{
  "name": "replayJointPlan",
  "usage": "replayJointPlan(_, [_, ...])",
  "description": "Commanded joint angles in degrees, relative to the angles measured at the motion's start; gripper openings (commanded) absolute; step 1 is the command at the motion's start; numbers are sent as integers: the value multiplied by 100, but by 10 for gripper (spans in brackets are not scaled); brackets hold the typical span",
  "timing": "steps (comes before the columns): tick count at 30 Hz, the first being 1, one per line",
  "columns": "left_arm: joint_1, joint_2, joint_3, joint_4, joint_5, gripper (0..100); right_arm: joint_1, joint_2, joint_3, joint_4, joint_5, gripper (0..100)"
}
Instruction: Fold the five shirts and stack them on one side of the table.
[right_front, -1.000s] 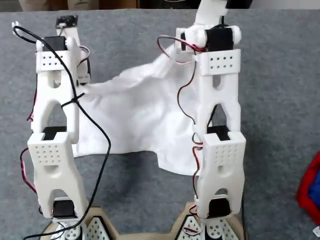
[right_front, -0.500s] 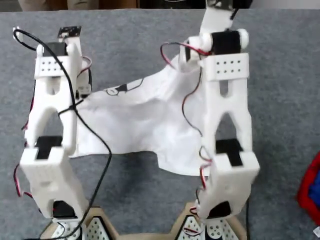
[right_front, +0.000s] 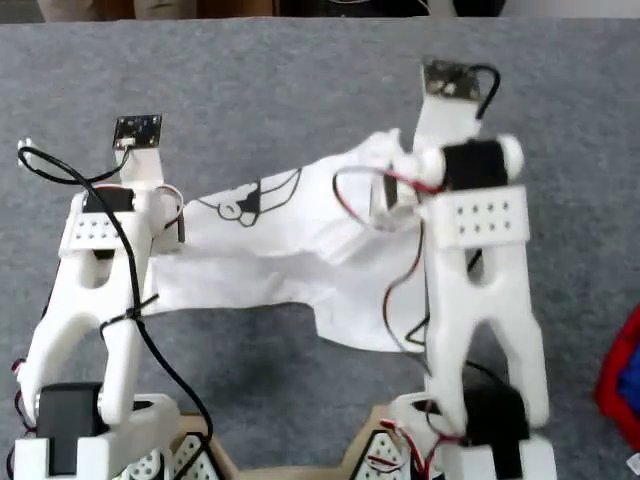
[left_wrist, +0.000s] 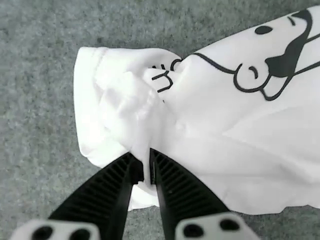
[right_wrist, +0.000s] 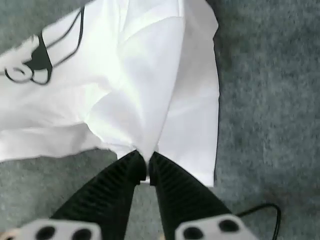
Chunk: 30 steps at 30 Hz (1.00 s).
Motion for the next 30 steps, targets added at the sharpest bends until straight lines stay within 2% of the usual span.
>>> replayJointPlan(1, [-132, -277, -44, -88, 26, 19, -66, -734, 901, -114, 62, 5])
replayJointPlan(8, [-316, -207, -352, -114, 88, 19, -40, -1745, 3116, -879, 53, 5])
replayJointPlan(13, [-316, 409, -598, -352, 79, 19, -31, -2440, 4189, -1301, 44, 5])
replayJointPlan(18, [-308, 1437, -1046, -448, 97, 19, 171, -2870, 4277, -1248, 62, 5])
replayJointPlan(21, [-325, 1895, -1248, -448, 88, 19, 418, -2985, 3952, -826, 290, 5])
replayJointPlan(25, [-325, 2114, -1275, -466, 79, 19, 541, -2993, 3697, -193, 633, 5])
replayJointPlan(30, [-281, 2123, -1301, -484, 79, 19, 708, -3002, 4145, -448, 598, 5])
